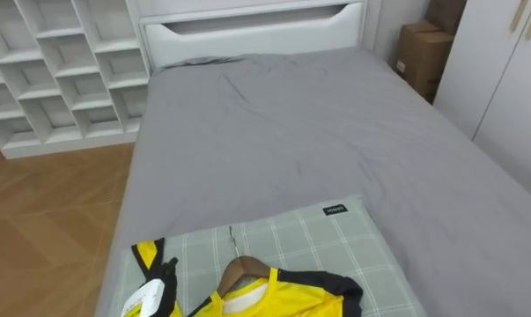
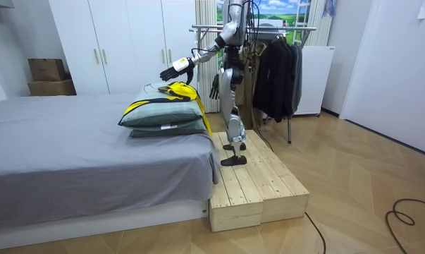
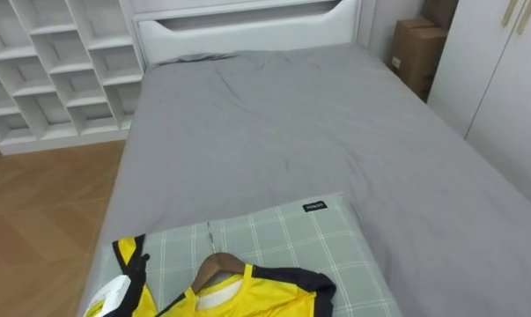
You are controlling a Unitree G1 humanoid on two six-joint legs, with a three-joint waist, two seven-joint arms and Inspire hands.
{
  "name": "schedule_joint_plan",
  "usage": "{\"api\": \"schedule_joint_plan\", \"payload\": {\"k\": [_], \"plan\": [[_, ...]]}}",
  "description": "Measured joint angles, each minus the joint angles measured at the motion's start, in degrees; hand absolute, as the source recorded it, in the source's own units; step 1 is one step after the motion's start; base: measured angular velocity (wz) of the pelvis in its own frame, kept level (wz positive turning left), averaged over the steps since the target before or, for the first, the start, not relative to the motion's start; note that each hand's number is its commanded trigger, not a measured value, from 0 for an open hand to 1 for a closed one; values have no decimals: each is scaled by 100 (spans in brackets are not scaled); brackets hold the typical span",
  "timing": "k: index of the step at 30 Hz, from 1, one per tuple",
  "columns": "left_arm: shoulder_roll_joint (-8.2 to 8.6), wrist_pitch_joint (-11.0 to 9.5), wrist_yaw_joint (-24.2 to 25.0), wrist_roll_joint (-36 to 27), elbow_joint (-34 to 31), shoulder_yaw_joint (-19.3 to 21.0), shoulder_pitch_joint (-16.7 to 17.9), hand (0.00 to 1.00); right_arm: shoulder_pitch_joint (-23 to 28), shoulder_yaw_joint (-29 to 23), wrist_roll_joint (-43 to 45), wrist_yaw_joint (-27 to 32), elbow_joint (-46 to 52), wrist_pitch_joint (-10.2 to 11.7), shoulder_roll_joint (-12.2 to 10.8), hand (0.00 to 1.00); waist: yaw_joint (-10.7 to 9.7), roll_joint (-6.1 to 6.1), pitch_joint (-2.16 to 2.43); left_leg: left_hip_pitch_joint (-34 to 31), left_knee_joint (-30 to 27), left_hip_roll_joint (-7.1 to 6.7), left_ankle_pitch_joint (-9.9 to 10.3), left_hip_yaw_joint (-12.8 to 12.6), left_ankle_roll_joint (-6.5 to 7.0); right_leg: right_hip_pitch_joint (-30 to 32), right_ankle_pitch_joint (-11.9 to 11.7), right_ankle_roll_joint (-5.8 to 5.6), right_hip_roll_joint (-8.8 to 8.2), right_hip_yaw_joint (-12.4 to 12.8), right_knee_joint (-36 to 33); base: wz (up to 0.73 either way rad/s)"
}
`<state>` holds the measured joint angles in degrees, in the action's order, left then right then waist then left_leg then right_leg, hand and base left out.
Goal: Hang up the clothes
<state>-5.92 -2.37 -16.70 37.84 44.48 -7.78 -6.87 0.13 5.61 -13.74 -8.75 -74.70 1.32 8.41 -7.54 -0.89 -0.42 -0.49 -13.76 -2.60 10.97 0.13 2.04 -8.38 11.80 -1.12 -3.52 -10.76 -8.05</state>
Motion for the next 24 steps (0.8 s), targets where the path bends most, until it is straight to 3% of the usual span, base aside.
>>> {"api": "schedule_joint_plan", "payload": {"k": [11,15,24], "plan": [[17,-13,206,-107,-175,-206,-28,0,-1,115,-11,-9,77,0,-8,0,-37,50,21,-7,15,3,-23,-91,-2,54,-4,-4,-10,95,8,-4],[25,-13,218,-118,-175,-309,-38,0,3,157,-105,-11,90,0,-2,0,-54,24,35,-8,13,5,-23,-90,-2,51,-10,-5,-10,98,2,0],[37,-14,229,-241,-143,-374,-63,0,3,158,-34,-10,131,29,13,0,-175,-58,10,12,89,15,-26,-125,8,79,-26,-13,-10,118,-41,-1]]}}
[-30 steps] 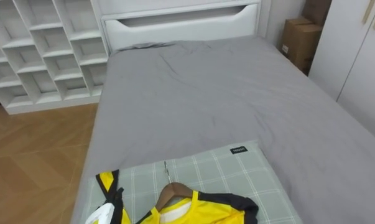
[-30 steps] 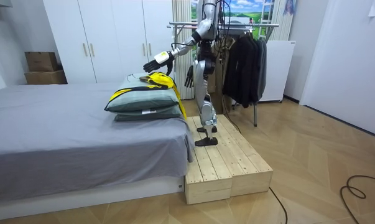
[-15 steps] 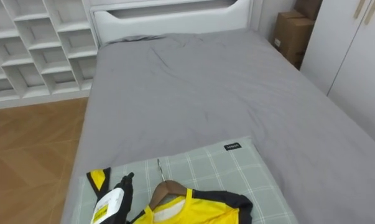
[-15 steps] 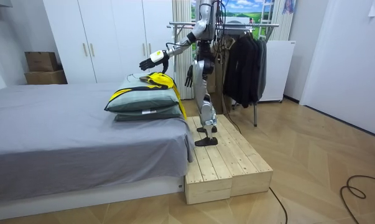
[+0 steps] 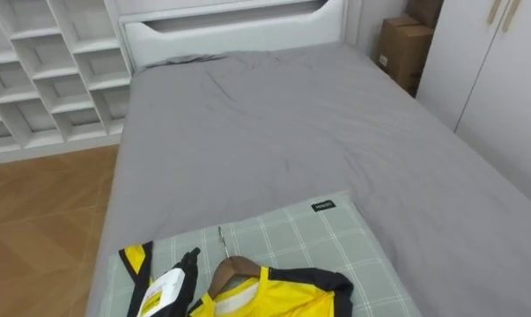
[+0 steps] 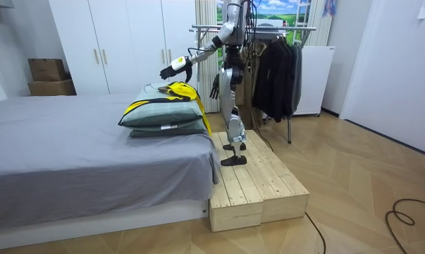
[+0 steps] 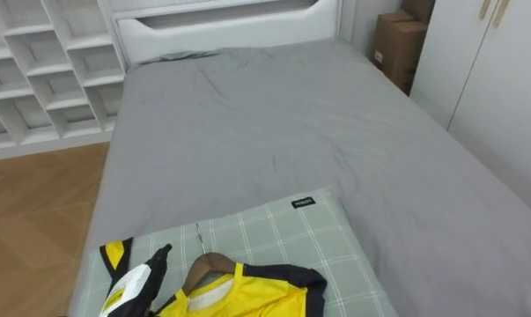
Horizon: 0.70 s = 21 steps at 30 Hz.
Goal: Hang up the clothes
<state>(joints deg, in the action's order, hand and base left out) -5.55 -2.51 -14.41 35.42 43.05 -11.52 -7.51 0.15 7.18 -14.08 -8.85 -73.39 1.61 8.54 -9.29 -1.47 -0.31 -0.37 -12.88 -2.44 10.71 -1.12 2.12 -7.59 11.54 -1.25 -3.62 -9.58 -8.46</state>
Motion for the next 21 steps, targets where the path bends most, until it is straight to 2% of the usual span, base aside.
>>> {"api": "schedule_joint_plan", "payload": {"k": [11,15,21], "plan": [[-12,3,160,-635,734,34,-31,0,12,1,-141,59,1,9,-21,0,21,57,-41,-34,12,3,-13,-52,17,75,-1,-2,-12,0,-28,0],[-8,11,234,-1024,859,230,-94,0,-17,-4,-137,64,-10,-4,-22,0,27,69,-24,-111,-21,-3,-45,-56,26,186,-5,-6,-24,-13,-44,0],[-25,12,281,-1384,1008,289,-297,0,-16,6,-121,39,-10,-41,-46,0,38,137,6,-98,-25,-9,-68,-94,29,177,-9,-12,-41,-1,-36,-1]]}}
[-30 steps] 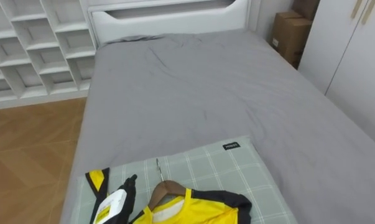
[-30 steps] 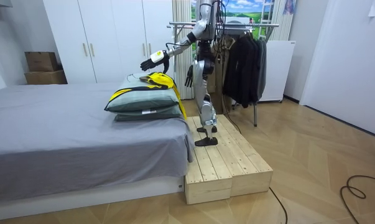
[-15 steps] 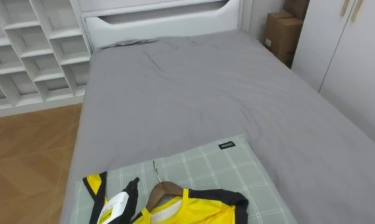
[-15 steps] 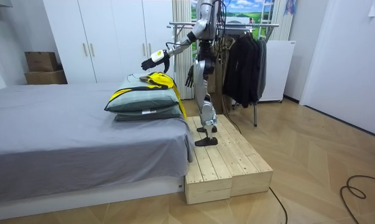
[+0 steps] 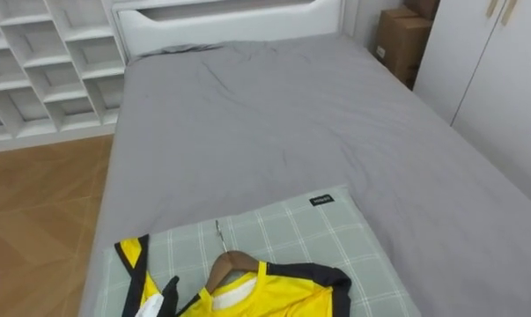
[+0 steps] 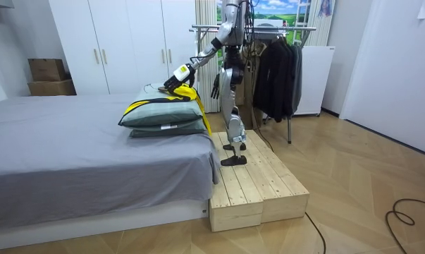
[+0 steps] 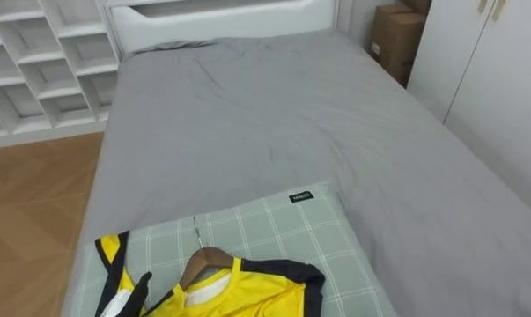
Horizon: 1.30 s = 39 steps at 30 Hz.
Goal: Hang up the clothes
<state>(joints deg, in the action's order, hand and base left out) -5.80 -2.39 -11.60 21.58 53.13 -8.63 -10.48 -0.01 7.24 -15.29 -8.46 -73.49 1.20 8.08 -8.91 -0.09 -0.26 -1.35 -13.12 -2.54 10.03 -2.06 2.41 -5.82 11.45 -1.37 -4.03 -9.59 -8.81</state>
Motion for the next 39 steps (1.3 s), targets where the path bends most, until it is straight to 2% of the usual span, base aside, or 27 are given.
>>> {"api": "schedule_joint_plan", "payload": {"k": [4,14,32,39], "plan": [[16,-1,147,-416,123,-8,-67,0,-4,44,-7,10,15,0,-3,0,-16,11,-2,-6,-2,6,0,-14,0,-11,-4,0,5,18,-2,-2],[32,-1,359,-397,137,-64,-86,0,-13,53,-12,21,11,0,-5,0,-16,23,-11,-53,44,24,3,-13,1,36,-39,1,26,28,-7,0],[-33,-9,499,-346,219,-60,-392,0,-109,92,2,12,-60,1,1,0,-18,38,-33,-203,-43,30,-3,-21,1,197,-54,4,35,99,6,0],[-116,-11,498,-279,265,-62,-781,0,-296,272,209,7,-132,3,14,0,-40,60,-55,-346,-73,39,-22,-19,1,322,-63,13,40,95,-5,0]]}}
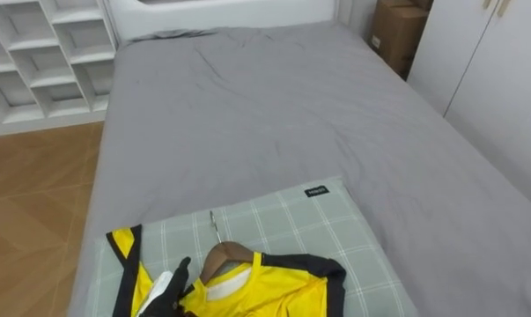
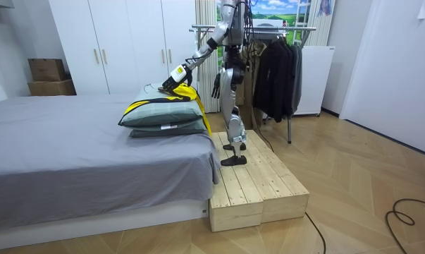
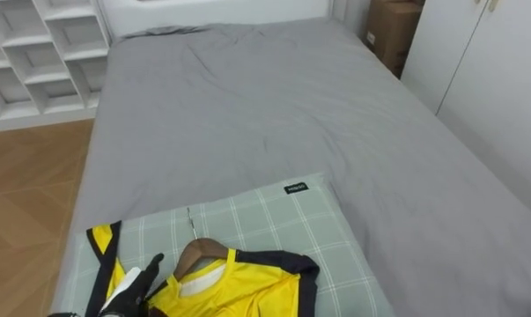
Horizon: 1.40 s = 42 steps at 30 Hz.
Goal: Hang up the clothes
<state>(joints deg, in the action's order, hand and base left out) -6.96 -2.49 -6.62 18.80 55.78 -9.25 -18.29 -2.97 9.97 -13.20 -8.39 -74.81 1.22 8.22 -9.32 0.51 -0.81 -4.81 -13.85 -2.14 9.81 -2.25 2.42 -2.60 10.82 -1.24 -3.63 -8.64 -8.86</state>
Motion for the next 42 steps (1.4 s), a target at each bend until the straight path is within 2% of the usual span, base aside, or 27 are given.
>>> {"api": "schedule_joint_plan", "payload": {"k": [2,4,6,12,19,24,27,28,38,42], "plan": [[-86,-2,0,7,193,1,-249,0,-92,1,25,-27,-77,-10,0,0,-1,-11,-10,-82,-20,18,0,2,-1,74,-26,15,17,-4,2,0],[-239,3,-20,60,426,3,-495,0,-154,4,32,-46,-76,-69,3,0,-2,-24,-27,-207,-73,43,-6,-5,-10,181,-51,34,37,-2,2,0],[-307,9,-57,191,503,6,-532,0,-188,6,27,-50,-78,-130,9,0,-12,-33,-27,-286,-95,51,-9,-9,-15,260,-57,43,45,0,-1,0],[-308,125,-69,454,689,0,-541,0,-308,131,-5,-40,-137,-136,25,0,-21,-95,-66,-480,-124,54,-12,-7,-19,437,-64,44,46,-1,-2,0],[-308,224,-65,452,1018,5,-1026,0,-519,399,18,-43,-251,-144,31,0,-8,-131,-85,-630,-154,51,-13,0,-18,568,-64,44,46,-7,-5,0],[-307,249,3,435,1071,-85,-1086,0,-592,544,-25,-42,-321,-193,33,0,-21,-141,-103,-635,-148,55,-16,1,-22,576,-63,44,46,-10,6,0],[-281,263,244,438,1136,-115,-1088,0,-672,566,4,-44,-317,-209,29,0,-20,-128,-161,-643,-147,60,-18,1,-25,586,-63,44,51,-6,4,0],[-258,269,316,438,1215,-115,-1088,0,-693,569,13,-43,-314,-217,28,0,-21,-127,-167,-656,-148,60,-18,1,-25,600,-64,44,52,-4,0,0],[-255,298,543,444,1304,-112,-1129,0,-739,568,19,-51,-306,-265,30,0,-9,-132,-171,-753,-160,64,-30,-74,-11,774,-64,44,40,63,-102,-3],[-282,346,846,422,1292,-125,-1130,0,-767,565,26,-70,-305,-349,35,0,-5,-133,-167,-744,-156,63,-34,-73,-8,766,-63,44,41,64,-113,0]]}}
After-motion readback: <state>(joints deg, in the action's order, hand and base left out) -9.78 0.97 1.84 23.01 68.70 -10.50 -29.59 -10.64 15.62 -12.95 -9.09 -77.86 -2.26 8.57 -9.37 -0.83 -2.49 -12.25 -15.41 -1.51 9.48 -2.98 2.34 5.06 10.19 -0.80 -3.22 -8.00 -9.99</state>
